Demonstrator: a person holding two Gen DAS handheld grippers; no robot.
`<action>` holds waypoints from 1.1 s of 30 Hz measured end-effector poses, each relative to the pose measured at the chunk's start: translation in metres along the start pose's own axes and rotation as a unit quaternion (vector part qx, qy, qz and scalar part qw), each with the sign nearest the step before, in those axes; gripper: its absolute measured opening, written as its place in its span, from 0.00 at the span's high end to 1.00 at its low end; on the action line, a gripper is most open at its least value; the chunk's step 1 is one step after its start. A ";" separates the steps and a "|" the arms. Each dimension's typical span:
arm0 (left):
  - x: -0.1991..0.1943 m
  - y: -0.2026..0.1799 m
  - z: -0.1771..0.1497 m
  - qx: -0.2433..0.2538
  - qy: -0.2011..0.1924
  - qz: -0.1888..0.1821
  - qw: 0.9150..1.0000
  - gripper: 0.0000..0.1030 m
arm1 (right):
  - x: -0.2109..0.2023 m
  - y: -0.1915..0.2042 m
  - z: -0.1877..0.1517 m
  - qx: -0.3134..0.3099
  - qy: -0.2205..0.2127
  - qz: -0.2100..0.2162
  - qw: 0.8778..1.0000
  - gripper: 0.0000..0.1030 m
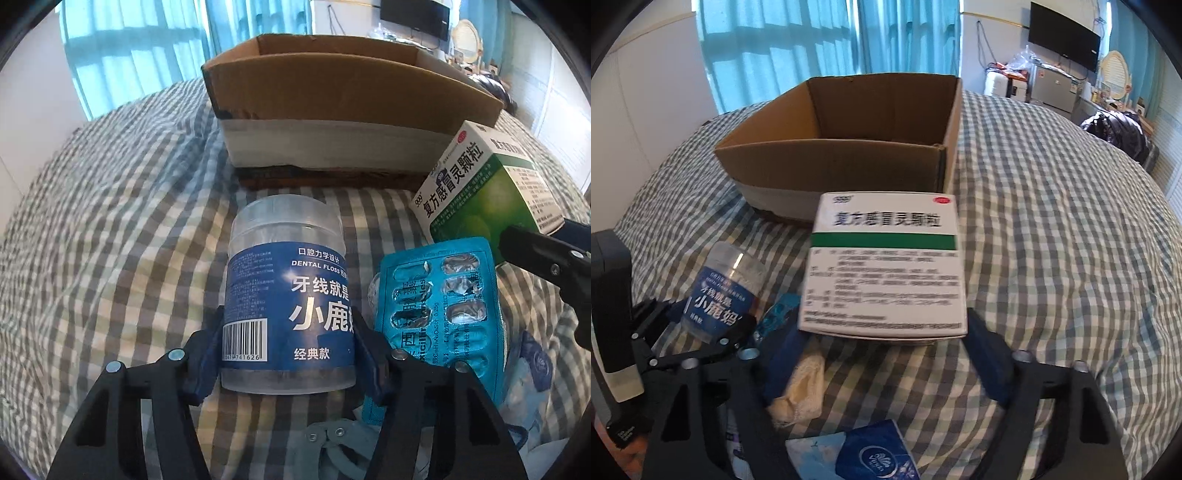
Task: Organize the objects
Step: 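Grasp the floss jar with left tool while right tool grasps green medicine box, then carry floss jar with left tool into box while right tool carries medicine box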
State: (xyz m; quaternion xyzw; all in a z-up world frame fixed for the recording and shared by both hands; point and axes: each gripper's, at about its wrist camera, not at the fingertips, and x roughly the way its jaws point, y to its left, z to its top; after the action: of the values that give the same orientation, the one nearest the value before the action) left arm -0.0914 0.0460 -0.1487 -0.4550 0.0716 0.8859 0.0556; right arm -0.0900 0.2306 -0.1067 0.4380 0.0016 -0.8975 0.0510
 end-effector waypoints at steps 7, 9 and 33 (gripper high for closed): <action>-0.021 -0.001 -0.012 -0.005 -0.014 0.019 1.000 0.39 | -0.013 0.006 -0.003 -0.014 -0.013 -0.002 1.000 0.26; -0.029 -0.001 -0.011 -0.013 -0.021 0.025 0.999 0.39 | -0.021 0.008 -0.003 -0.019 -0.018 -0.005 1.000 0.26; -0.142 0.027 0.107 -0.043 -0.173 0.032 0.983 0.39 | -0.148 0.010 0.082 -0.042 -0.161 -0.008 0.986 0.26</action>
State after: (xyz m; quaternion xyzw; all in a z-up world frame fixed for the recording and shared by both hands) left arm -0.0990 0.0335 0.0303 -0.2940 0.0375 0.9549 0.0195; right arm -0.0631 0.2305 0.0602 0.2856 0.0345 -0.9558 0.0613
